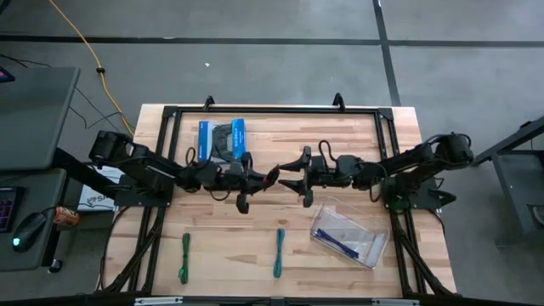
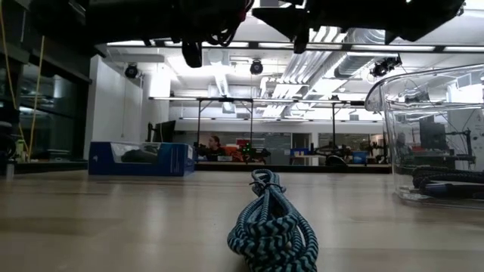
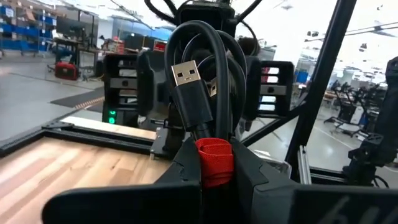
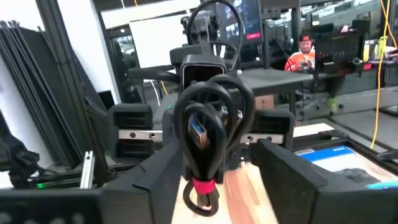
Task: Pick and place USB-C Cables
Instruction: Put the black usb cable into the transparent bin
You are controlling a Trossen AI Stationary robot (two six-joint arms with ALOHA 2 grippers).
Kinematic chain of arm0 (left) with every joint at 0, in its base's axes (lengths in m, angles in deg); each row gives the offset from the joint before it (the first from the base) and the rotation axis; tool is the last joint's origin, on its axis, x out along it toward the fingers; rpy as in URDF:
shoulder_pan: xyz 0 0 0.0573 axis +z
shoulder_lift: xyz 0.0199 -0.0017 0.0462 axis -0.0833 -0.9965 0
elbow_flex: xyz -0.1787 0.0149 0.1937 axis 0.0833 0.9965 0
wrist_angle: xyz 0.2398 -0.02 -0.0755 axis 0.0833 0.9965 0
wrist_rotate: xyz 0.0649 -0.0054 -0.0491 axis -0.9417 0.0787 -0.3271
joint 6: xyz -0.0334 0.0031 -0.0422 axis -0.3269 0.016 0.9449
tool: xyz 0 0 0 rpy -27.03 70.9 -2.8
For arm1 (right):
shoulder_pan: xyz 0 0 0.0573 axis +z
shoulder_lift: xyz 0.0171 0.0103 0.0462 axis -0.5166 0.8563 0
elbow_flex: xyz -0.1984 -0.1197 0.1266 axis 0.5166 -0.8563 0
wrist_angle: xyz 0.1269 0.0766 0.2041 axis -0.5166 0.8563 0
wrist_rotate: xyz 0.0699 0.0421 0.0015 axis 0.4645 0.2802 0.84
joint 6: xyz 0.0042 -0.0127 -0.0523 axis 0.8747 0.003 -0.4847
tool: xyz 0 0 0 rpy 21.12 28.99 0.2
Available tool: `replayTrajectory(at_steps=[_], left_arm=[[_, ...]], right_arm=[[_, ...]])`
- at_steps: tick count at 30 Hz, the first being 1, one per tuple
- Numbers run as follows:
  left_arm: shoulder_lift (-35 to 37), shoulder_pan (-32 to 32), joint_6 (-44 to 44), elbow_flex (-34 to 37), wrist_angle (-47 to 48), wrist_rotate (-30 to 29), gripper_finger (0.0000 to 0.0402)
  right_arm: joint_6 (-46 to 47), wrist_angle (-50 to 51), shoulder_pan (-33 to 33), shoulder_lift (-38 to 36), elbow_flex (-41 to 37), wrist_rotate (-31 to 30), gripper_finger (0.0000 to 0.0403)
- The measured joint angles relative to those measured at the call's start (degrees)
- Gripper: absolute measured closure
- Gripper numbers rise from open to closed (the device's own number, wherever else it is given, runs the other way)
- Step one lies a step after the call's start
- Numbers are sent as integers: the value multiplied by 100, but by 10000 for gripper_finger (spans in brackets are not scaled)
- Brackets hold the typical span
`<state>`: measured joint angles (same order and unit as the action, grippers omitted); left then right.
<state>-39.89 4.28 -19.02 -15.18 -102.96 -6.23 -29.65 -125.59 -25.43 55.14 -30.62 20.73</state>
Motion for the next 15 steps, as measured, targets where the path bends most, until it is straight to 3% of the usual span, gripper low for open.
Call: replayTrajectory(at_steps=[8,15], left_arm=[[-48,0,157,-73,2,3,391],[-218,-67,217,-192,1,-57,391]], right_arm=[[-42,106,0,135,309,19,115],[40,287,79,152,416,-50,104]])
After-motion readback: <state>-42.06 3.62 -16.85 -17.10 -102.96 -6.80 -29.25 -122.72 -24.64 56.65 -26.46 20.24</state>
